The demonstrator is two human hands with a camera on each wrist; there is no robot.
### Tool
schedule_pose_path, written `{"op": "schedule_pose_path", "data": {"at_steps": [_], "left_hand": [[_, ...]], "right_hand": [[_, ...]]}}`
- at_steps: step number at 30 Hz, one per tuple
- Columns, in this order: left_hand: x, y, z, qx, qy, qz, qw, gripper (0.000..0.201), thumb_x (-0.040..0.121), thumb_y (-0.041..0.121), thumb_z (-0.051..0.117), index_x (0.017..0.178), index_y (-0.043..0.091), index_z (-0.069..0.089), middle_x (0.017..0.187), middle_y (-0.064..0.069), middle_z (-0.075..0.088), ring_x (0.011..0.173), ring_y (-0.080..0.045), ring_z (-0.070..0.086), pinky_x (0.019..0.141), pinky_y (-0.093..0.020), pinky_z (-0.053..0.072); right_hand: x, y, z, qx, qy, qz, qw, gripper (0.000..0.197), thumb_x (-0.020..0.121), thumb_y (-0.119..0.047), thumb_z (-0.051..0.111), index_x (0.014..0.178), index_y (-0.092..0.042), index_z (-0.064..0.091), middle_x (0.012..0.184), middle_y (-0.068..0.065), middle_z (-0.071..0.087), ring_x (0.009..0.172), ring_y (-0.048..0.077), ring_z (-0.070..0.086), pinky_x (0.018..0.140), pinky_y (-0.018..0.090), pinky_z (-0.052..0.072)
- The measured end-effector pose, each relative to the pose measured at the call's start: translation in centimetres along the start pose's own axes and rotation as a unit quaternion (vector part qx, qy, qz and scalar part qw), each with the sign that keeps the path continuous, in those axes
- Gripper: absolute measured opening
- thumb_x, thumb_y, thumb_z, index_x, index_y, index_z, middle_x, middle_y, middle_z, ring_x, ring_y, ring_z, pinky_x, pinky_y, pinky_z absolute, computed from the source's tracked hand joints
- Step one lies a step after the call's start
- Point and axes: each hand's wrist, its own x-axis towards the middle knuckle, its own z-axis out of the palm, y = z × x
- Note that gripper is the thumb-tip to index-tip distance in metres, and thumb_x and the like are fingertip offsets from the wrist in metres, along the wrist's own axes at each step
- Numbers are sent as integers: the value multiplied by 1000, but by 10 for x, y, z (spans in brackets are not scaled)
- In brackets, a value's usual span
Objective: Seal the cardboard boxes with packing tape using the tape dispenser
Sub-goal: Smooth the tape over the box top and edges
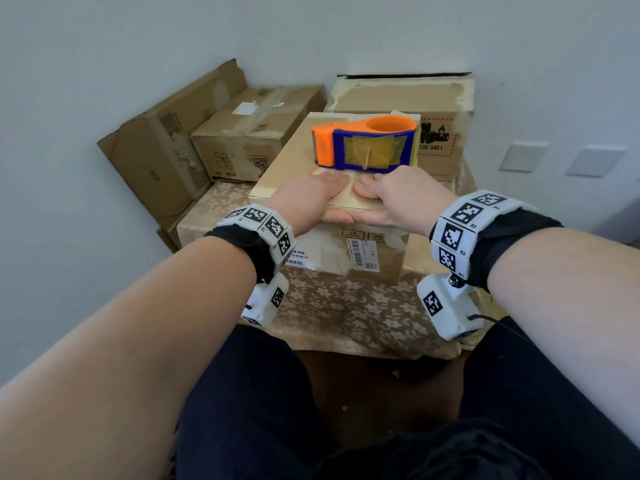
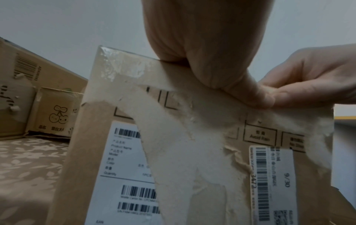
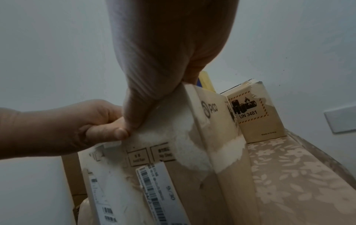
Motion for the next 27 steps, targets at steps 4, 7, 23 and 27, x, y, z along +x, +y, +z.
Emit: {"op": "schedule_pose_path", "data": {"at_steps": [4, 7, 23, 27], "left_hand": [[0, 5, -2, 63, -15, 2, 998, 84, 83, 47, 65, 146, 6, 28, 150, -12, 35, 135, -26, 37, 109, -32, 29], [-2, 1, 2, 60, 15, 8, 998, 82, 76, 52, 71, 139, 11, 38, 137, -9, 48, 121, -25, 49, 97, -30, 37], [11, 22, 19, -18, 88, 40, 995, 68, 92, 49, 49, 149, 19, 29, 155, -3, 29, 142, -18, 28, 113, -32, 25], [20, 19, 24, 4, 64, 29, 998, 74, 90, 51, 52, 151, 23, 21, 158, 0, 21, 145, -17, 20, 115, -33, 23]], "right_hand": [[-1, 2, 2, 4, -29, -16, 999, 64, 89, -49, 58, 143, -19, 42, 140, 7, 51, 121, 28, 53, 98, 41, 44], [-7, 7, -3, 37, -55, -18, 998, 76, 83, -52, 65, 147, -21, 37, 147, 2, 44, 128, 25, 47, 105, 39, 38], [-30, 29, 9, 0, -7, 71, 997, 66, 94, -61, 29, 147, -20, 31, 103, 19, 65, 88, 32, 61, 71, 36, 46], [-27, 30, 14, -12, -12, 66, 998, 80, 85, -69, 25, 146, -18, 31, 95, 18, 64, 81, 32, 60, 68, 39, 49]]}}
